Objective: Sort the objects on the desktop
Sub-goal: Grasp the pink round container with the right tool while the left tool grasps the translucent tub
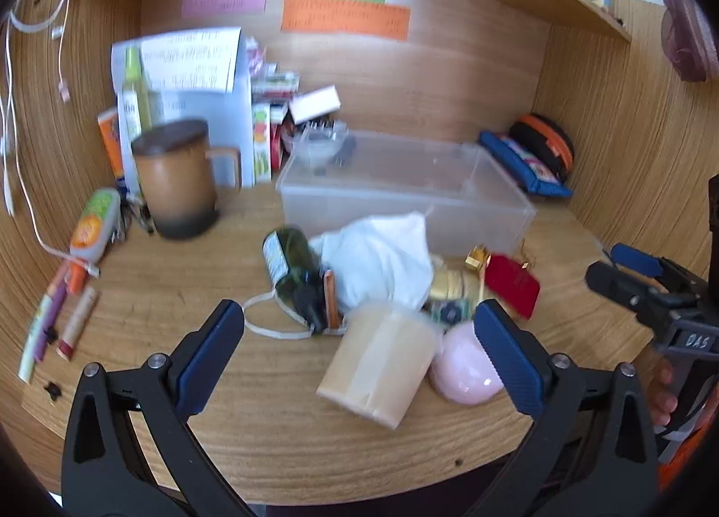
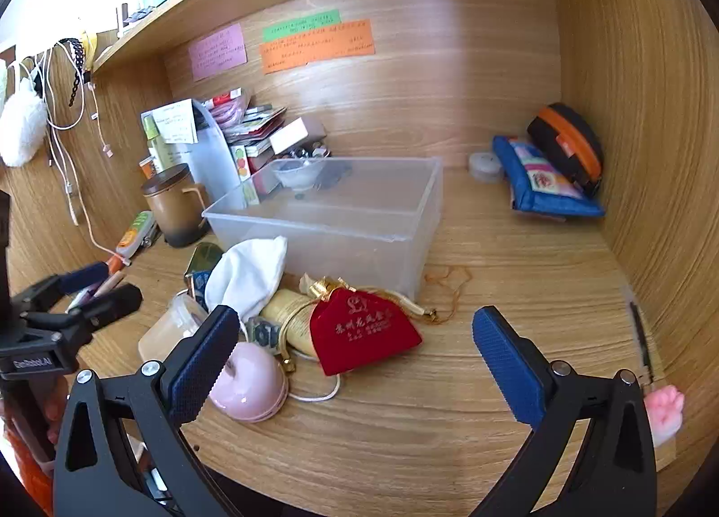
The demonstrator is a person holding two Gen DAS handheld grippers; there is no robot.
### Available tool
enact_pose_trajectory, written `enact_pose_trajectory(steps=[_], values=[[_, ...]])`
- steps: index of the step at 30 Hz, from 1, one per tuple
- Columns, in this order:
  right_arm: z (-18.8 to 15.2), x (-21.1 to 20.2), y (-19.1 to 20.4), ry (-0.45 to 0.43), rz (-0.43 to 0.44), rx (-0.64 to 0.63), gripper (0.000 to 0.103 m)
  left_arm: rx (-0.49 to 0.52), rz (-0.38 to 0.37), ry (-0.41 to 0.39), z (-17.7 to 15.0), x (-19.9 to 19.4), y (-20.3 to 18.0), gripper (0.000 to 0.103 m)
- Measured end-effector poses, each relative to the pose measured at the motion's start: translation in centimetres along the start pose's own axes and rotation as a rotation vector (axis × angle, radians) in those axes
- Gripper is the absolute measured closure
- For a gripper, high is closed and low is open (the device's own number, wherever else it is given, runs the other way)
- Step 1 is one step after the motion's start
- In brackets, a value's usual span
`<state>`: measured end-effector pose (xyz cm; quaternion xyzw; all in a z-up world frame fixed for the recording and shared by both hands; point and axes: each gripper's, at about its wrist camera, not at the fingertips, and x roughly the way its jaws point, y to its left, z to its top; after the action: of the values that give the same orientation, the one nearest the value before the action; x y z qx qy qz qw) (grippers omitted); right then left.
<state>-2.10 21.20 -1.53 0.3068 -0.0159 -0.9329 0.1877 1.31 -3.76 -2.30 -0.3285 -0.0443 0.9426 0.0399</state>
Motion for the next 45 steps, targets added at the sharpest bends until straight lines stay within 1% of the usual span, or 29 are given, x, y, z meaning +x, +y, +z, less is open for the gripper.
enact_pose_trajectory(steps=[3,7,11,14,16,18,20,22,24,26,27,28,29,31,33,34,36,38,39,40,45], values=[[-0.3,0.3,0.2,0.017,0.016,-0.012,0.000,-0.006,-0.002,0.042,-1.0,0.8,0.4,0.000],[-1.1,1.0,1.1,0.045,0.040,-0.049,0.001,-0.008,-0.020,0.074,-1.7,1.5,0.4,0.000],[-2.0,1.8,2.2,0.083,0.102,-0.058,0.002,0.006,-0.017,0.090,-1.9,2.0,0.2,0.000],[-2.6,2.7,3.1,0.120,0.144,-0.073,0.009,0.007,-0.026,0.101,-2.1,2.4,0.2,0.000],[-3.1,3.4,3.7,0.145,0.156,-0.085,0.017,0.007,-0.028,0.110,-2.1,2.7,0.2,0.000],[-3.6,4.2,4.2,0.176,0.186,-0.086,0.023,0.006,-0.036,0.117,-2.2,3.0,0.2,0.000],[-3.8,4.8,4.6,0.199,0.212,-0.088,0.025,0.003,-0.039,0.125,-2.3,3.3,0.2,0.000],[-4.0,5.3,5.0,0.209,0.217,-0.098,0.026,-0.004,-0.032,0.135,-2.3,3.8,0.4,0.000],[-4.0,5.8,5.1,0.217,0.227,-0.099,0.026,-0.017,-0.041,0.148,-2.4,4.3,0.7,0.000],[-4.1,6.3,5.2,0.227,0.236,-0.101,0.028,-0.027,-0.047,0.162,-2.5,4.9,1.1,0.000],[-4.1,6.5,5.3,0.231,0.242,-0.102,0.031,-0.028,-0.051,0.165,-2.5,5.1,1.1,0.001],[-4.2,6.7,5.4,0.237,0.249,-0.107,0.035,-0.029,-0.055,0.167,-2.6,5.2,1.2,0.002],[-4.2,6.9,5.5,0.241,0.259,-0.111,0.037,-0.031,-0.061,0.169,-2.6,5.4,1.2,0.004],[-4.3,7.2,5.7,0.249,0.267,-0.116,0.039,-0.028,-0.080,0.179,-2.5,5.8,1.2,0.012],[-4.4,7.6,6.0,0.254,0.263,-0.131,0.041,-0.017,-0.084,0.193,-2.4,6.4,1.1,0.017],[-4.5,7.8,6.2,0.258,0.258,-0.138,0.041,-0.021,-0.092,0.195,-2.4,6.6,1.1,0.021],[-4.5,7.9,6.3,0.254,0.248,-0.149,0.041,-0.025,-0.098,0.207,-2.4,7.1,1.2,0.024],[-4.4,8.1,6.3,0.252,0.250,-0.148,0.041,-0.021,-0.097,0.217,-2.5,7.7,1.1,0.030],[-4.4,8.2,6.3,0.251,0.249,-0.145,0.041,-0.012,-0.089,0.212,-2.5,7.8,0.9,0.033],[-4.4,8.2,6.3,0.249,0.249,-0.147,0.041,0.001,-0.093,0.213,-2.6,7.9,0.5,0.040],[-4.4,8.0,6.6,0.243,0.222,-0.164,0.041,0.017,-0.082,0.212,-2.7,7.9,0.1,0.040]])
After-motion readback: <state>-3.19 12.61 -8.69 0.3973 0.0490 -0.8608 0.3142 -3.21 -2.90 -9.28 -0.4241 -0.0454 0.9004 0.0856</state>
